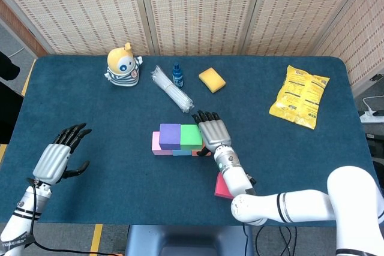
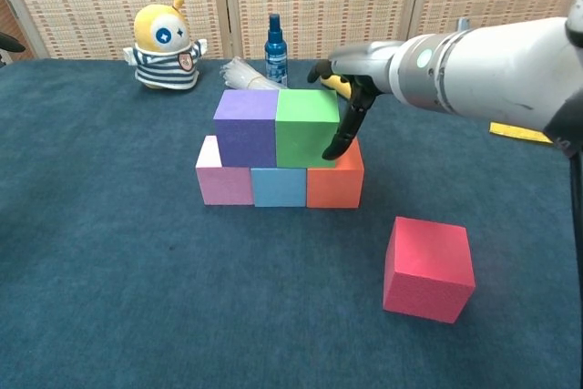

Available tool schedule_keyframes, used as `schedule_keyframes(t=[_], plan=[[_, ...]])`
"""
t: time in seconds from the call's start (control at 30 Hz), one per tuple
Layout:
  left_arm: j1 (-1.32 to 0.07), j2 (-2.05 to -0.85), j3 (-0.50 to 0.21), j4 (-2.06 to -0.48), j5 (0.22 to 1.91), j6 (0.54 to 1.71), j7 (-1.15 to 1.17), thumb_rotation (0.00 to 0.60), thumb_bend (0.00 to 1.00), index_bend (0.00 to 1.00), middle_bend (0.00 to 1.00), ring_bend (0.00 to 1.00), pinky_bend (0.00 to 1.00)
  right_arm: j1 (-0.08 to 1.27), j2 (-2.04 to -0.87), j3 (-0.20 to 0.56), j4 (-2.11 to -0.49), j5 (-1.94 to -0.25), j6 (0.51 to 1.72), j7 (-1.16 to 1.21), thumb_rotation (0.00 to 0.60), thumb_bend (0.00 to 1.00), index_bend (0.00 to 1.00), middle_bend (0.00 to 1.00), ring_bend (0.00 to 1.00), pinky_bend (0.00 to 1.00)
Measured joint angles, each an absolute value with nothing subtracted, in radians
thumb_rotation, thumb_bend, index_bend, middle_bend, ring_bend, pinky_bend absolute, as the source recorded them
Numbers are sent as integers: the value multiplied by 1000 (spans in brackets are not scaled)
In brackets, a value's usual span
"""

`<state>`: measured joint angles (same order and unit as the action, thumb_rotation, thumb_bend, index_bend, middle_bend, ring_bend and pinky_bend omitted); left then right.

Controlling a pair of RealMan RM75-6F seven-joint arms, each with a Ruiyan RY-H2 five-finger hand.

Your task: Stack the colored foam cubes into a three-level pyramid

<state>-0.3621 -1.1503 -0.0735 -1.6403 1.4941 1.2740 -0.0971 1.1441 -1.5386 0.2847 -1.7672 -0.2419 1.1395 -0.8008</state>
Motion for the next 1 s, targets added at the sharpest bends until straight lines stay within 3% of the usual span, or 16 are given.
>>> schedule_keyframes(t=[0.1,0.37,0.53,0.7,1.0], plan=[[-359,-1149,-76,-1637,1492,1281,-103,600,339,109,15,0,95,1133,-1509,286,-1801,-253,1137,-788,600,114,0,48,21,152],[-342,-1163,-89,-1614,1481,1319,-129,600,335,109,22,0,96,1042,-1361,283,-1925,-400,1137,-675,600,106,0,43,20,152],[-336,-1168,-92,-1611,1477,1329,-123,600,335,109,25,0,96,951,-1249,265,-1998,-553,1116,-555,600,106,0,143,121,231],[-331,-1172,-99,-1615,1458,1333,-113,600,336,109,27,0,96,835,-1158,205,-2059,-765,1102,-446,600,107,84,250,220,320],[-325,-1179,-105,-1615,1435,1328,-110,600,336,109,26,0,96,641,-1045,28,-2125,-1054,1107,-324,600,107,201,309,273,386]])
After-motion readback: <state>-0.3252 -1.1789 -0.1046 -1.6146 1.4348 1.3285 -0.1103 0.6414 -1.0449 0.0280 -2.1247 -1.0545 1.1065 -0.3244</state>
